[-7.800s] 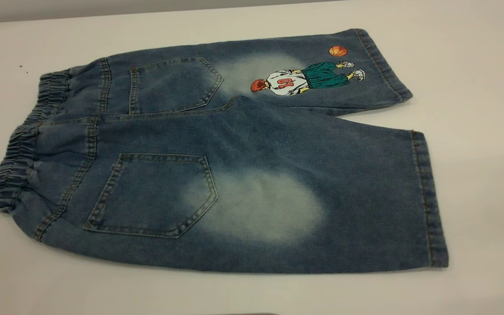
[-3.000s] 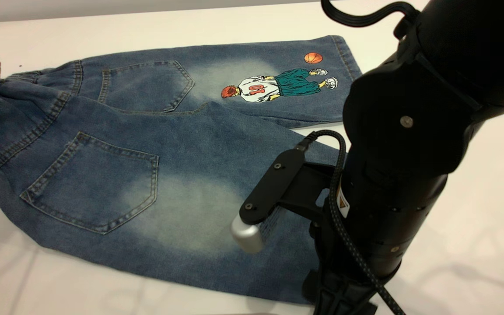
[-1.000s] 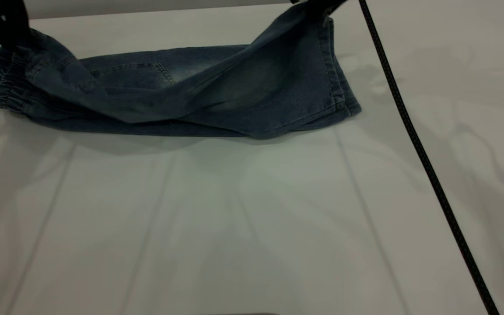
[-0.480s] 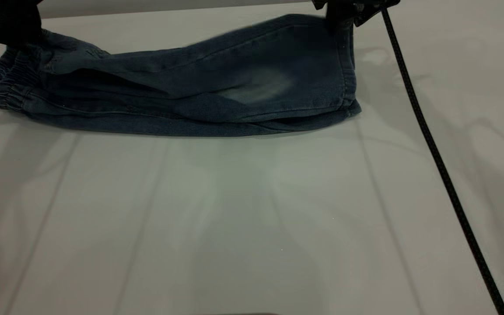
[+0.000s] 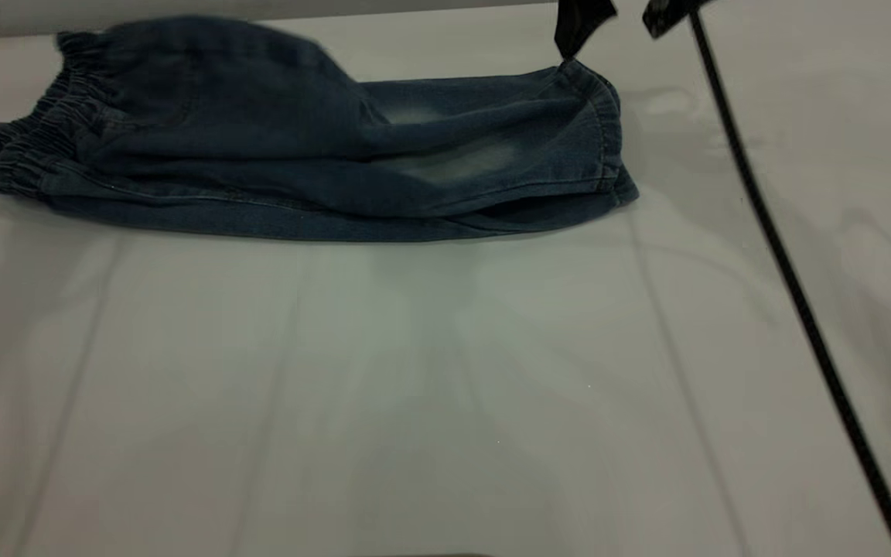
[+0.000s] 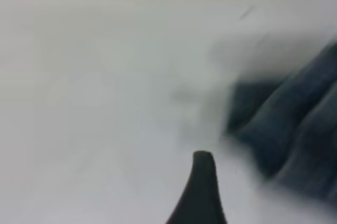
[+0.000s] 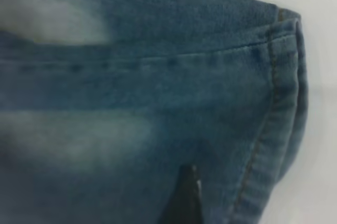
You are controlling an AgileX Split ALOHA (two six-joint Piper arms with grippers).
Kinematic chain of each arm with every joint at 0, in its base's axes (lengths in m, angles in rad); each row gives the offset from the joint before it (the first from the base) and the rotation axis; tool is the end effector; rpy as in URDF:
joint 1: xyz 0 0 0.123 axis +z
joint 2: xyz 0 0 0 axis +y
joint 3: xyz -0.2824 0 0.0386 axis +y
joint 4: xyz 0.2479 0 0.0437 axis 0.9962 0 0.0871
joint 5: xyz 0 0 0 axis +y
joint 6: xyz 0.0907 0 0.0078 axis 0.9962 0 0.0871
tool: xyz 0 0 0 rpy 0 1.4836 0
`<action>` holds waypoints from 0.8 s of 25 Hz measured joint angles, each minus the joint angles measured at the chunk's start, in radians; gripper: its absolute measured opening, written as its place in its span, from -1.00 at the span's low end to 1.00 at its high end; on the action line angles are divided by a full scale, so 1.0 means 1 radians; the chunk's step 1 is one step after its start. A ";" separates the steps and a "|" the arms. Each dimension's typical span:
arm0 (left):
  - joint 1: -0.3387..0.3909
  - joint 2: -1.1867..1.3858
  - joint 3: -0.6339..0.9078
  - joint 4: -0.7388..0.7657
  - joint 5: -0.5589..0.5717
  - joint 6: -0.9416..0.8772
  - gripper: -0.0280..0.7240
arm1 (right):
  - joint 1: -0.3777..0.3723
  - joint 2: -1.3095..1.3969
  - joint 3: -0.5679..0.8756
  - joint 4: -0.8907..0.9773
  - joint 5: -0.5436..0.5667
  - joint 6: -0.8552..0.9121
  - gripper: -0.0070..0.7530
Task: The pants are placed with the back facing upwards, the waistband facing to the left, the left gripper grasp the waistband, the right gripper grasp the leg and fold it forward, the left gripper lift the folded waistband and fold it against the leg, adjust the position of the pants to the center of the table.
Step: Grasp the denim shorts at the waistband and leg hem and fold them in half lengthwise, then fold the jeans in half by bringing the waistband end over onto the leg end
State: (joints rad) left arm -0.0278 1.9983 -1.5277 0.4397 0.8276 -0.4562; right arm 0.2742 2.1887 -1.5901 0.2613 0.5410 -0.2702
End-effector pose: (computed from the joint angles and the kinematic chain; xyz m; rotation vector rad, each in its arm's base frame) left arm 0.4279 0.0167 0.2112 -0.2506 2.6722 0.3806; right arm 0.4494 0.1390 0.1495 -0.4626 2.5744 0.2554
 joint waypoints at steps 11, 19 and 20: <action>0.038 0.079 -0.009 -0.086 0.026 0.313 0.49 | 0.047 -0.124 -0.001 0.162 0.134 -0.098 0.56; 0.081 0.208 -0.009 -0.129 -0.153 0.315 0.44 | 0.149 -0.130 -0.001 0.188 0.169 -0.155 0.56; 0.081 0.222 -0.009 -0.142 -0.174 0.316 0.44 | 0.158 -0.130 -0.001 0.188 0.170 -0.159 0.56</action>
State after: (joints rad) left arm 0.0536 2.2205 -1.5363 0.2981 0.6537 -0.1406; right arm 0.4318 2.0591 -1.5910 0.4495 0.7107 -0.4296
